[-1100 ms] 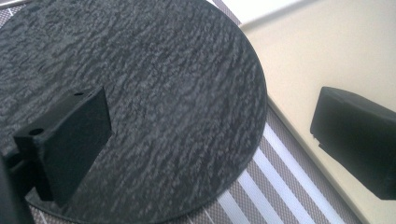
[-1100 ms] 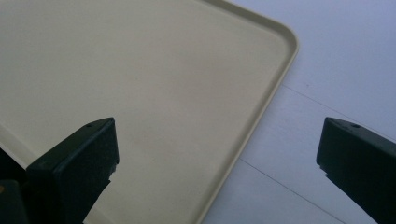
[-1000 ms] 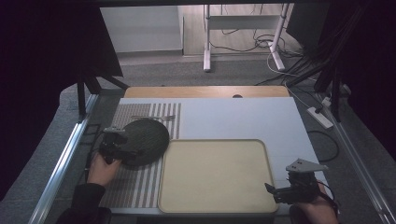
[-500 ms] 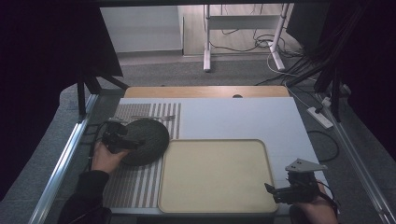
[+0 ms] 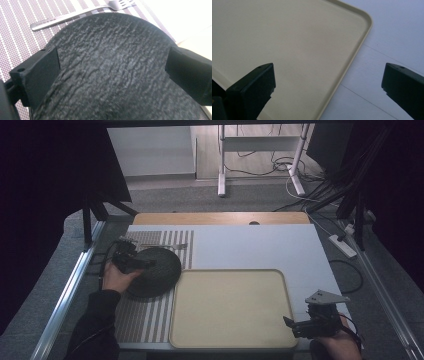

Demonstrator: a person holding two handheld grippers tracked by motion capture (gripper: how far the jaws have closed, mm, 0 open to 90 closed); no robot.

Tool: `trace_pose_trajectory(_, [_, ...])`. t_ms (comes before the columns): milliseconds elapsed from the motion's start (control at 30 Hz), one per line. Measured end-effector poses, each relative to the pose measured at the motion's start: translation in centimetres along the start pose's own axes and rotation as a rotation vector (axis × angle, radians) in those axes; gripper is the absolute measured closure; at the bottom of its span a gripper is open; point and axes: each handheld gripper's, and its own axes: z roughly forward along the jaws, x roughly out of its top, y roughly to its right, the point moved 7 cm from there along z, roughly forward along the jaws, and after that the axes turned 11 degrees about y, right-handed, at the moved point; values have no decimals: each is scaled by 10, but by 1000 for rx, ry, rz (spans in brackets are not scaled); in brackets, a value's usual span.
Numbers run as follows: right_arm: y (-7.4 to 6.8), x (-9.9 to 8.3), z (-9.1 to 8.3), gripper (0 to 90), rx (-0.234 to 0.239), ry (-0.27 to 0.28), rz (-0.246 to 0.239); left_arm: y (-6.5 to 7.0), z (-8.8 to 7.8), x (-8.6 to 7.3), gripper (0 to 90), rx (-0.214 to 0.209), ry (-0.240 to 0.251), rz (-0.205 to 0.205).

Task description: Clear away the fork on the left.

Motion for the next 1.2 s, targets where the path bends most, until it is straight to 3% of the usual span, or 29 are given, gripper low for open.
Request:
trace_pose_trajectory(233, [0, 0, 0, 0, 1, -1, -1, -9, 13, 6, 21, 7, -24, 5])
trace_pose_trajectory(567, [0, 0, 0, 0, -1, -6, -4, -3, 32, 22, 104, -14, -29, 50])
trace_pose_trajectory(767, [0, 0, 1, 0, 0, -5, -2, 6, 48, 36, 334, -46, -32, 60])
trace_pose_trajectory(867, [0, 0, 0, 0, -1, -7, -4, 12, 57, 41, 523, -84, -51, 59])
trace_pose_trajectory(933, [0, 0, 1, 0, -1, -8, -5, 16, 63, 42, 695, -100, -69, 70])
trace_pose_trajectory(1033, [0, -1, 1, 0, 1, -9, -8, 24, 75, 43, 876, -108, -114, 121])
trace_pose_trajectory(1200, [0, -1, 1, 0, 1, -7, -7, 36, 95, 47, 889, -127, -147, 150])
